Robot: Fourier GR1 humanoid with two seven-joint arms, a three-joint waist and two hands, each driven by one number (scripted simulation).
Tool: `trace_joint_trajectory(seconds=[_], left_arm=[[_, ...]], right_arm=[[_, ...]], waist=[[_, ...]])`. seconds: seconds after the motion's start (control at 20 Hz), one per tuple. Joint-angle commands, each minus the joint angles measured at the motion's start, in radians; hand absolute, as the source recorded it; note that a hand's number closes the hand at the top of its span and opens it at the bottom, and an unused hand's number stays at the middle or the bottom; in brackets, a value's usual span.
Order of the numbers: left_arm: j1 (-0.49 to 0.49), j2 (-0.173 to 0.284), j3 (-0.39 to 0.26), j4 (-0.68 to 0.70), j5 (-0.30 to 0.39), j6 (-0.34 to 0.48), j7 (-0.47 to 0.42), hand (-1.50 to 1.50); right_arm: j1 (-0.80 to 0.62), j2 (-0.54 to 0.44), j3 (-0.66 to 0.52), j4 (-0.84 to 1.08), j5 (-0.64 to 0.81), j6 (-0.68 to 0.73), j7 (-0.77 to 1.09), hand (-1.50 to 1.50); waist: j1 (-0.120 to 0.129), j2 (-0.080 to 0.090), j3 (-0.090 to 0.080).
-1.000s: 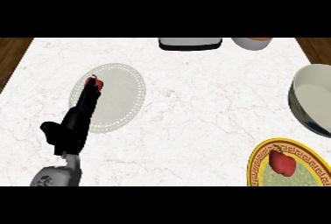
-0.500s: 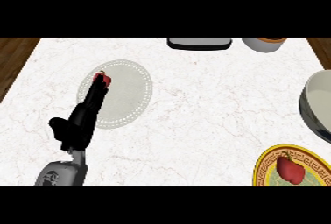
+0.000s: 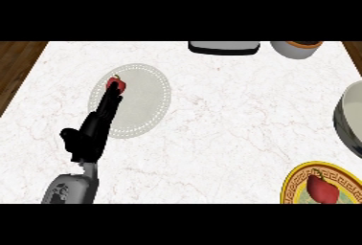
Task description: Pick the lemon from the plate and place it in the bowl
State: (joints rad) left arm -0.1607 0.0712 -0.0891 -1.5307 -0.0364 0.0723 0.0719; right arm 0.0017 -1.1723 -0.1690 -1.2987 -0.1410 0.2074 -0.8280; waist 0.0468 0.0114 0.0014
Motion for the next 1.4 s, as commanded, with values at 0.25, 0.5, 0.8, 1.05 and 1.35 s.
trace_joint_trajectory(seconds=[0.25,0.5,0.8,1.05,1.35], left_arm=[[-0.028,-0.054,-0.039,0.019,-0.048,0.048,0.021,0.00],[-0.032,-0.017,-0.009,0.017,-0.012,-0.004,-0.009,0.00],[-0.011,-0.007,0.006,0.026,-0.002,-0.015,-0.030,0.00],[-0.020,-0.012,0.019,0.024,-0.005,0.009,0.014,0.00],[0.001,0.019,0.032,0.031,0.009,-0.030,-0.026,0.00]], right_arm=[[-0.382,0.153,0.182,0.466,0.286,-0.047,-0.116,1.50],[-0.409,0.210,0.270,0.645,0.353,0.056,-0.160,-1.50],[-0.508,0.230,0.303,0.728,0.337,0.212,-0.274,-1.50],[-0.544,0.230,0.240,0.739,0.204,0.305,-0.296,-1.50],[-0.576,0.193,0.172,0.814,0.067,0.428,-0.223,-1.50]], waist=[[0.011,0.003,0.001],[0.021,0.009,0.003],[0.010,0.006,0.003],[-0.011,0.000,0.003],[-0.010,0.002,0.003]])
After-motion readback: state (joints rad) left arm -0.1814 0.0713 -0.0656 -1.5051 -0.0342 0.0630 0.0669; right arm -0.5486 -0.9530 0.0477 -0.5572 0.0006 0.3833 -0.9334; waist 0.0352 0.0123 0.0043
